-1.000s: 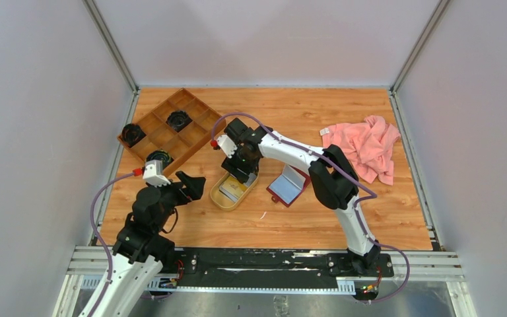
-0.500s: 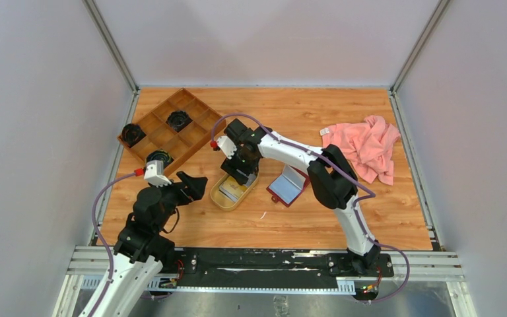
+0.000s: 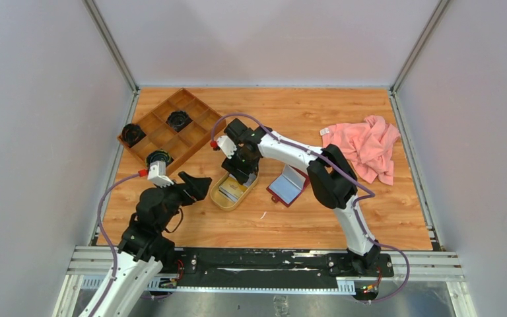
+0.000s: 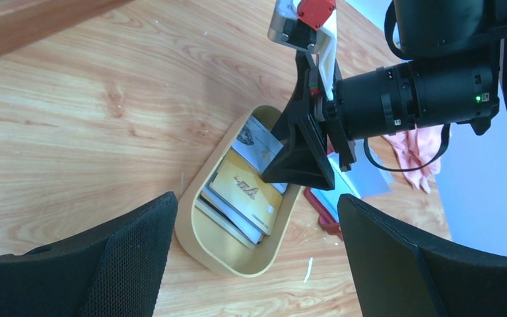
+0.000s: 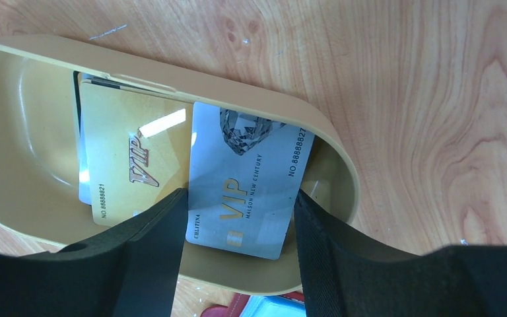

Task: Put the credit cards into the card holder
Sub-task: Pick up the credit card from the storage box.

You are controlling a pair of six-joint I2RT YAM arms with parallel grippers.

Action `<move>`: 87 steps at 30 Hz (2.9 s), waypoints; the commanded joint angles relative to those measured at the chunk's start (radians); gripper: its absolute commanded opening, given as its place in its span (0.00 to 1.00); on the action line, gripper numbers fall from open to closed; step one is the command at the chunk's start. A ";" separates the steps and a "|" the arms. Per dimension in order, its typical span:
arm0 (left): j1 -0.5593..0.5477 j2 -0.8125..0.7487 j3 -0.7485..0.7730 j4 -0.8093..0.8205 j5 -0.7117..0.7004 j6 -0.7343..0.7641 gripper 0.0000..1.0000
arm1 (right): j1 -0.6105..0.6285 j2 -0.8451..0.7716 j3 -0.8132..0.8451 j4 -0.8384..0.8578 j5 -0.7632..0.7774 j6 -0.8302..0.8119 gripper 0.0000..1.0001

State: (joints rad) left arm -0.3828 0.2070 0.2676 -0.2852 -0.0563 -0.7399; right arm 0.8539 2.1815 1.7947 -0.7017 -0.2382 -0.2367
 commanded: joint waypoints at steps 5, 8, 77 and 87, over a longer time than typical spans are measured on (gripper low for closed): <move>0.004 0.049 -0.078 0.202 0.114 -0.160 0.92 | -0.021 -0.042 0.014 -0.035 -0.098 -0.011 0.46; 0.004 0.085 -0.100 0.275 0.136 -0.205 0.90 | -0.035 -0.053 0.014 -0.035 -0.146 -0.004 0.46; 0.002 0.712 -0.094 0.778 0.312 -0.238 0.47 | -0.190 0.041 0.013 -0.044 -0.658 0.013 0.45; 0.002 0.716 -0.097 0.787 0.291 -0.261 0.48 | -0.191 0.040 0.017 -0.044 -0.689 0.013 0.46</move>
State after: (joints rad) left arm -0.3828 0.8970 0.1673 0.4713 0.2394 -0.9985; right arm 0.6765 2.2127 1.7943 -0.7231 -0.8978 -0.2295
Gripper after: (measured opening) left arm 0.480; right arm 0.592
